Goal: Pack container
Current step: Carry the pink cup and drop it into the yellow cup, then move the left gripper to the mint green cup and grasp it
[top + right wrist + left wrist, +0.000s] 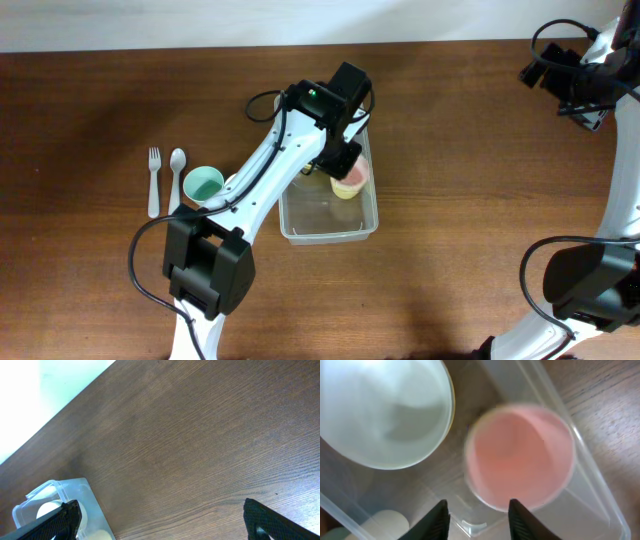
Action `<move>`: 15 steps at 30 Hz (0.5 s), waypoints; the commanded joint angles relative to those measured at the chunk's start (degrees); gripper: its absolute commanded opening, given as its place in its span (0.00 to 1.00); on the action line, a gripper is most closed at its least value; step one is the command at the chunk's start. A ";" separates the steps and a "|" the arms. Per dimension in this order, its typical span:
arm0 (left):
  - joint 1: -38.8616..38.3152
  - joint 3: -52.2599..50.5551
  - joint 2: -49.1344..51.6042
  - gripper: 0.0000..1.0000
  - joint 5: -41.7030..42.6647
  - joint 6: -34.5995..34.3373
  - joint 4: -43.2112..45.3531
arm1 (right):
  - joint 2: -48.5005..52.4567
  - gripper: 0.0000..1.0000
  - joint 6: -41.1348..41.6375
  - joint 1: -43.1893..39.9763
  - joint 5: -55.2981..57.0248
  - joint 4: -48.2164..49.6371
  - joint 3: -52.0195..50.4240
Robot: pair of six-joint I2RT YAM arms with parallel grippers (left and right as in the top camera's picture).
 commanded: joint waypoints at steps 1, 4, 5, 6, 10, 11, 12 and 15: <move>1.42 6.34 -0.50 0.44 -1.90 0.17 -4.26 | 0.13 0.99 0.28 0.00 0.11 -0.04 0.11; 3.56 13.57 -0.79 0.44 -3.67 0.17 -10.84 | 0.13 0.99 0.28 0.00 0.09 -0.04 0.11; 5.46 18.23 -1.07 0.45 -5.16 0.17 -15.19 | 0.13 0.99 0.28 0.00 0.09 -0.04 0.11; 7.15 21.40 -1.31 0.50 -6.58 0.15 -18.27 | 0.13 0.99 0.28 0.00 0.09 -0.04 0.11; 15.72 26.16 -2.80 0.60 -8.57 -2.64 -23.63 | 0.13 0.98 0.28 0.00 0.09 -0.04 0.11; 18.75 26.12 -2.91 0.60 -5.84 -2.64 -23.63 | 0.13 0.99 0.28 0.00 0.11 -0.04 0.11; 20.92 25.68 -2.91 0.61 -3.30 -2.97 -23.63 | 0.13 0.99 0.28 0.00 0.09 -0.04 0.11; 28.61 18.91 -2.91 0.60 0.72 -3.89 -23.63 | 0.13 0.99 0.28 0.00 0.09 -0.04 0.11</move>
